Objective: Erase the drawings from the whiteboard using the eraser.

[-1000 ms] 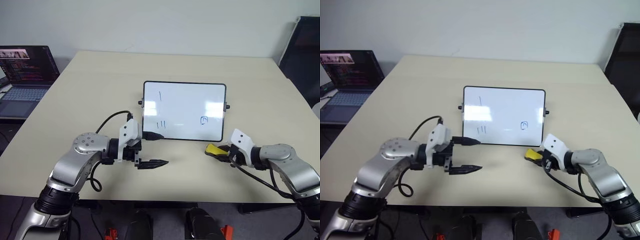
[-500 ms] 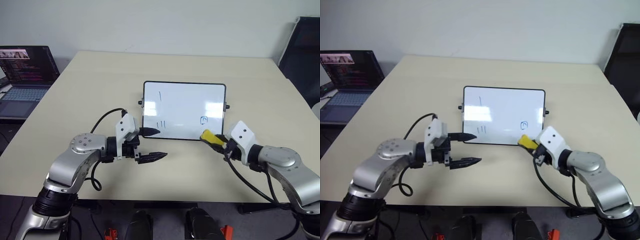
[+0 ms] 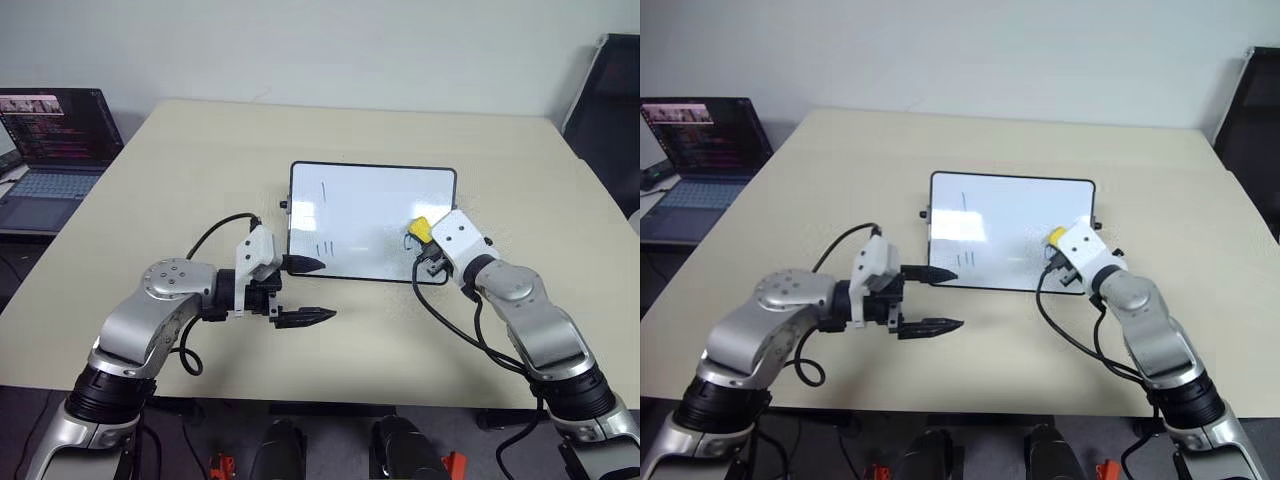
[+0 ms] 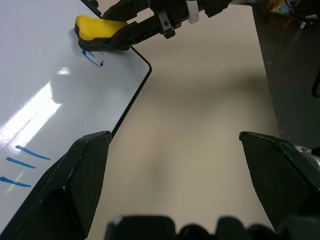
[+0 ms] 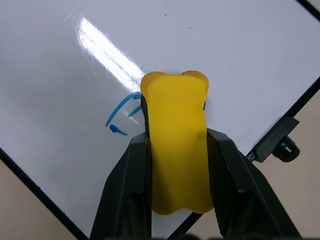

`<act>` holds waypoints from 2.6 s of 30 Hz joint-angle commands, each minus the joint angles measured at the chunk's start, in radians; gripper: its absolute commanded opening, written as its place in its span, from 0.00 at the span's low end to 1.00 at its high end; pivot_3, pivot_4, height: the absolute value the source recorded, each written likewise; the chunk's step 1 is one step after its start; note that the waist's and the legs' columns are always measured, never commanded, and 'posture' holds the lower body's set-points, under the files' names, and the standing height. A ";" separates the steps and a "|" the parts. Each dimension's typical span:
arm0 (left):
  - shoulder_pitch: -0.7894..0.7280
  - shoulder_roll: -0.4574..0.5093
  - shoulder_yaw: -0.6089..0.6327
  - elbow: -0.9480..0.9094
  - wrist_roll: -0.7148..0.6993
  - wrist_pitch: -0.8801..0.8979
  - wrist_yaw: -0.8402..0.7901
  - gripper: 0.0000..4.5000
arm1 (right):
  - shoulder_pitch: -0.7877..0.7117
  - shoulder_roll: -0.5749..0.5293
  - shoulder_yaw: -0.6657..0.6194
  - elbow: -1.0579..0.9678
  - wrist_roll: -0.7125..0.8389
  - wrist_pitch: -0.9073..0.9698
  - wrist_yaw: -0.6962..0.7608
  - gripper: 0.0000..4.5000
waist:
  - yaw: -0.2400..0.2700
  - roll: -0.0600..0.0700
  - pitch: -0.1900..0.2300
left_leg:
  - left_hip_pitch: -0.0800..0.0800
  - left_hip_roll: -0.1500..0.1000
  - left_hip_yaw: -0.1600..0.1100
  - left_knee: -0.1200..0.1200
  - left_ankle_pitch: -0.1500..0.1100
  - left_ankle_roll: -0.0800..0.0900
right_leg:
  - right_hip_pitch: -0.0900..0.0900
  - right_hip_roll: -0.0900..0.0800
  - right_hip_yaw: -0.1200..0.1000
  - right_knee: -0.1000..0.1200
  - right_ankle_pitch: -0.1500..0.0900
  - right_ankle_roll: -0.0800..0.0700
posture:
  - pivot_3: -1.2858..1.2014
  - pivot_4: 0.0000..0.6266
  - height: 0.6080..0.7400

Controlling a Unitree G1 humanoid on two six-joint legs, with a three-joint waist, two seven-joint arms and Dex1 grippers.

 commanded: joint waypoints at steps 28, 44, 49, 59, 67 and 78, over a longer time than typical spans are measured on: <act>-0.005 -0.013 0.001 -0.009 0.007 -0.030 -0.017 1.00 | -0.068 -0.075 0.065 0.072 -0.239 -0.069 0.045 0.25 | -0.002 0.000 0.000 | 0.001 0.000 0.000 0.002 0.001 0.001 | 0.001 0.000 0.001 0.001 0.001 -0.001 | 0.52 0.24 1.00; -0.014 -0.015 -0.005 -0.028 -0.001 -0.009 -0.009 1.00 | -0.046 -0.074 0.062 0.038 -0.278 -0.025 0.109 0.25 | -0.005 -0.001 0.000 | 0.003 0.000 0.000 0.002 0.001 0.001 | 0.002 0.000 0.001 0.001 0.002 -0.001 | 0.52 0.24 1.00; -0.016 -0.014 -0.005 -0.022 0.000 -0.012 -0.011 1.00 | -0.027 -0.060 0.087 0.017 -0.252 -0.004 0.158 0.25 | -0.003 -0.001 -0.001 | 0.003 0.000 0.001 0.003 0.002 0.002 | 0.002 0.000 0.001 0.001 0.002 -0.001 | 0.52 0.24 1.00; -0.010 -0.010 -0.001 -0.014 0.004 -0.022 -0.019 1.00 | -0.044 -0.031 0.118 0.012 -0.276 -0.047 0.157 0.25 | -0.008 -0.001 -0.001 | 0.003 0.000 0.001 0.001 0.002 0.002 | 0.002 0.000 0.001 0.000 0.002 -0.001 | 0.52 0.24 1.00; 0.003 -0.004 0.003 -0.001 0.008 -0.041 -0.030 1.00 | -0.032 -0.039 0.120 0.029 -0.275 -0.026 0.185 0.25 | -0.004 -0.001 -0.001 | 0.003 0.000 0.001 0.001 0.002 0.002 | 0.002 0.000 0.001 0.000 0.002 -0.002 | 0.52 0.24 1.00; 0.011 -0.008 0.011 -0.004 0.011 -0.039 -0.009 1.00 | -0.019 -0.018 0.096 -0.015 -0.261 -0.043 0.207 0.25 | -0.007 -0.001 -0.001 | 0.003 0.000 0.001 0.001 0.002 0.002 | 0.002 0.000 0.001 0.000 0.002 -0.001 | 0.52 0.24 1.00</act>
